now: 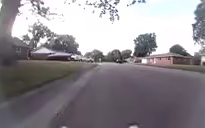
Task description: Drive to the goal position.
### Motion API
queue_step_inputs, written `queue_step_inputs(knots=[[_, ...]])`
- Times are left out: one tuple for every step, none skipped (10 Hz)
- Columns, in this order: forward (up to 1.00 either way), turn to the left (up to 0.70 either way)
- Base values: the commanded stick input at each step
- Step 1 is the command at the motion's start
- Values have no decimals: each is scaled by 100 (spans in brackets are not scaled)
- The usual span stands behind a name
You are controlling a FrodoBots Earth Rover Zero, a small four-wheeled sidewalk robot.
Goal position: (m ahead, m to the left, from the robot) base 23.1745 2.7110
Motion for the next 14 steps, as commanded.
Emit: queue_step_inputs(knots=[[100,0],[100,0],[100,0],[100,0],[100,0],[100,0],[100,0],[100,-11],[100,0],[100,0],[100,0],[100,0],[100,0],[100,0]])
